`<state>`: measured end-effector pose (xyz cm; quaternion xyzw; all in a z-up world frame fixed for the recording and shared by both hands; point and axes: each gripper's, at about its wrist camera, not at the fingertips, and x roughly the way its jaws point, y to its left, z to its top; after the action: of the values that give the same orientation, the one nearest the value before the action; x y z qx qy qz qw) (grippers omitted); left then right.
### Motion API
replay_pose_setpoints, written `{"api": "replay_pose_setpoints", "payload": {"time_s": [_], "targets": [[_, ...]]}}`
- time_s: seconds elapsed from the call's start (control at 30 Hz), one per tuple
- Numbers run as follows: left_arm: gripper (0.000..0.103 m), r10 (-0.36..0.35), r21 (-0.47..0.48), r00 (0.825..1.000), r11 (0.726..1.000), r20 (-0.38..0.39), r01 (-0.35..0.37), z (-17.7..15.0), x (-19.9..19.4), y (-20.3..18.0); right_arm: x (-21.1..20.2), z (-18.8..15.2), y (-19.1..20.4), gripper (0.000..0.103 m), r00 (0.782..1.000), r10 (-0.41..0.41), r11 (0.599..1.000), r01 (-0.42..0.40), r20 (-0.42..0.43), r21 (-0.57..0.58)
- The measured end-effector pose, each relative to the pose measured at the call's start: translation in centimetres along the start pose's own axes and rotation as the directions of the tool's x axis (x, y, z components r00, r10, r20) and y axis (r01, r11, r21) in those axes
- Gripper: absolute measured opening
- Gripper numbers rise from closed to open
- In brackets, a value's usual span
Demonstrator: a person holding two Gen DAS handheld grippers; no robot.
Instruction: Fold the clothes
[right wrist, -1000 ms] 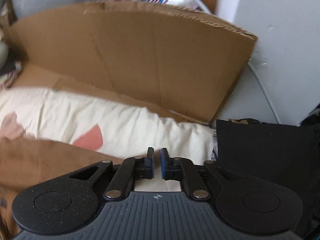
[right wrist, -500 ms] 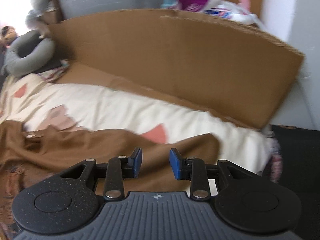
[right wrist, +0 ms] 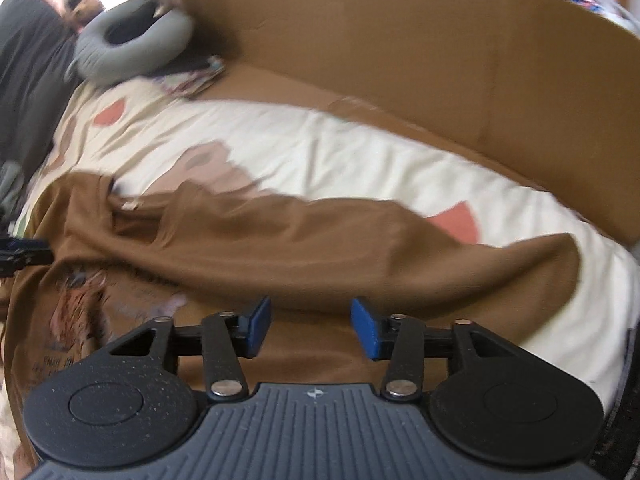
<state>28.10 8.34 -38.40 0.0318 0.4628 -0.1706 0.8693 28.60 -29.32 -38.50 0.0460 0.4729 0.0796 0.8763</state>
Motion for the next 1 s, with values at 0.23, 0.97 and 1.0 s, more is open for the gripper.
{"api": "replay_pose_setpoints", "payload": {"time_s": [0.23, 0.97, 1.0], "targets": [[0.012, 0.022, 0.057, 1.0, 0.998, -0.015, -0.021, -0.5, 1.5, -0.9, 1.9, 0.4, 4.6, 0.073, 1.0, 0.012, 0.986, -0.013, -0.008, -0.165], [0.0, -0.036, 0.073, 0.994, 0.997, 0.1, 0.028, 0.2, -5.0, -1.1, 1.1, 2.2, 6.7, 0.0, 0.999, 0.033, 0.946, -0.041, -0.031, -0.32], [0.0, -0.034, 0.067, 0.994, 0.997, 0.101, 0.027, 0.1, -5.2, -1.0, 0.7, 2.2, 6.5, 0.0, 0.999, 0.035, 0.95, -0.043, -0.033, -0.311]]}}
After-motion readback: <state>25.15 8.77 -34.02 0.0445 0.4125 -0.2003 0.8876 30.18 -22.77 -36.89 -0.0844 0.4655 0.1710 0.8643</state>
